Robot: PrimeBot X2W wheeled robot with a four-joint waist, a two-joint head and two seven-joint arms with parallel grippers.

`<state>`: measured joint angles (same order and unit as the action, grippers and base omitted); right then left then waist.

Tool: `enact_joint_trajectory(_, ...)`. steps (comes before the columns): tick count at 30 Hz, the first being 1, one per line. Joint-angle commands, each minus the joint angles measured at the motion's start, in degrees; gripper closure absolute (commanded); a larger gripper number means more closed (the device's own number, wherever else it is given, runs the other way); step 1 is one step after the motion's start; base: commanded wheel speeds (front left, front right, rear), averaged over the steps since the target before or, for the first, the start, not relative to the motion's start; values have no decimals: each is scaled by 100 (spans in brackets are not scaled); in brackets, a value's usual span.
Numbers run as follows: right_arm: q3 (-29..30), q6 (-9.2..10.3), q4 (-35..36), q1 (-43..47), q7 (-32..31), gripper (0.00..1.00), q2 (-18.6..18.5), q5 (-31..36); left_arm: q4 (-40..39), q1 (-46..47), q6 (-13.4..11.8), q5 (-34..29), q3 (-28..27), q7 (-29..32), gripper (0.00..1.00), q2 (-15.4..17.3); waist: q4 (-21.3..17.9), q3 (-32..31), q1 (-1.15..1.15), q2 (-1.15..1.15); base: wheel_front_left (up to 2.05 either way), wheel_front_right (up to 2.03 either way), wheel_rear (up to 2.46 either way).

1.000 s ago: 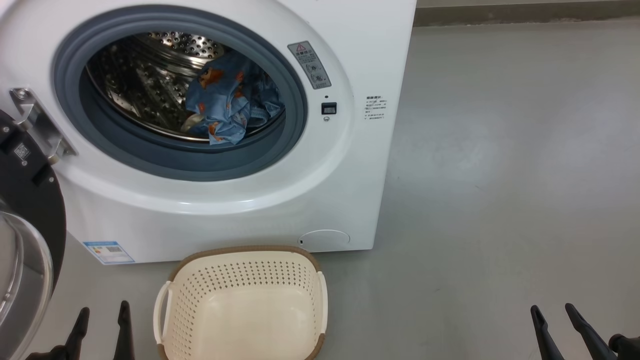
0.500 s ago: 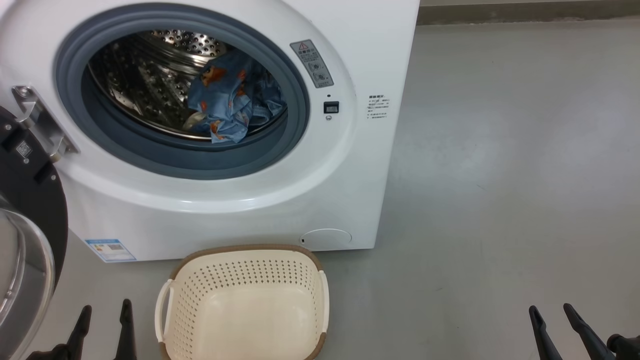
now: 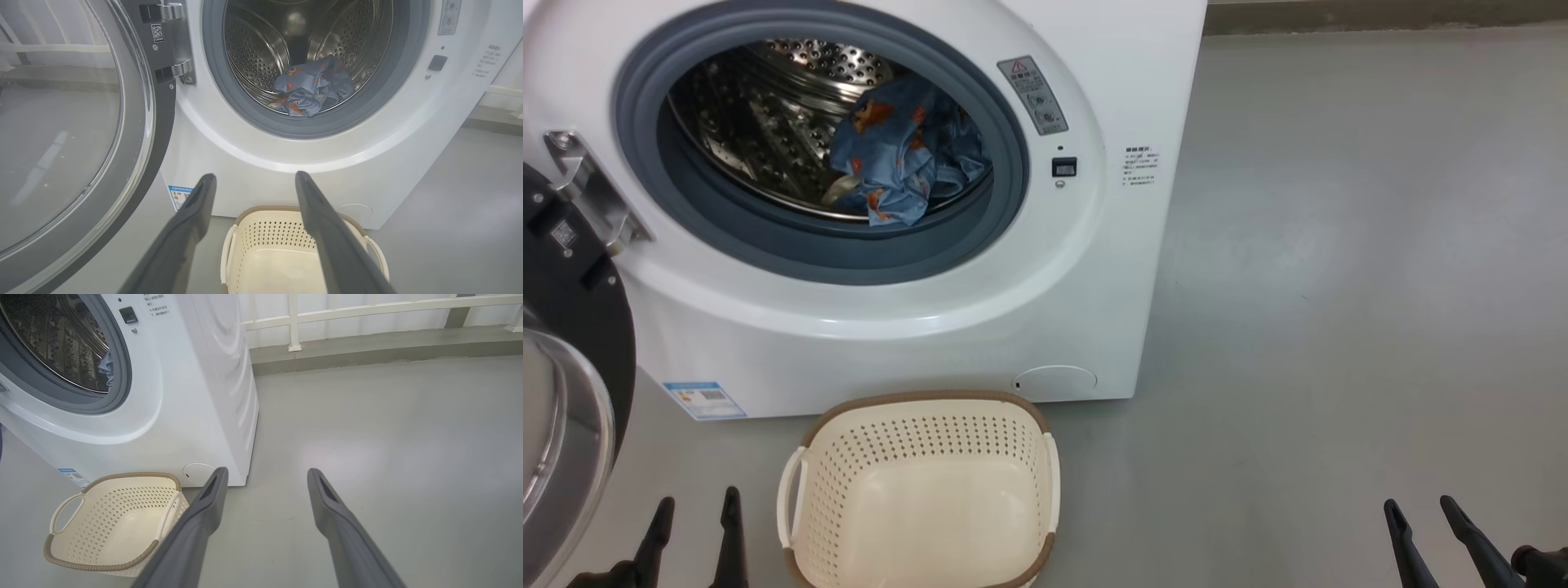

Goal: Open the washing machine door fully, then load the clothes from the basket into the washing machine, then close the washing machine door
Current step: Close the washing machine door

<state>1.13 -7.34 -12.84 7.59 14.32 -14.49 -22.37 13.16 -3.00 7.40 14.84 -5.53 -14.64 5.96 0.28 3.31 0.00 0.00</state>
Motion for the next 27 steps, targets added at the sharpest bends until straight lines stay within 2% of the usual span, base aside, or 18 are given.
enact_joint_trajectory(1, -98, -14, 126, -131, 68, 0, -115, -45, -160, 179, 9, -61, -206, -36, 0, 85, -1, 2, 0, 0, -121, 121, 0)
enact_joint_trajectory(14, -87, -14, 142, -152, 68, 0, -119, -34, -225, 158, 9, 21, -171, -36, 0, 109, 30, 26, 0, 0, -142, 142, 0)
enact_joint_trajectory(27, -217, -14, 119, -204, 68, 0, -126, -26, -233, 184, 9, 22, -109, -36, 0, 117, 129, 18, 0, 0, -18, 18, 0)
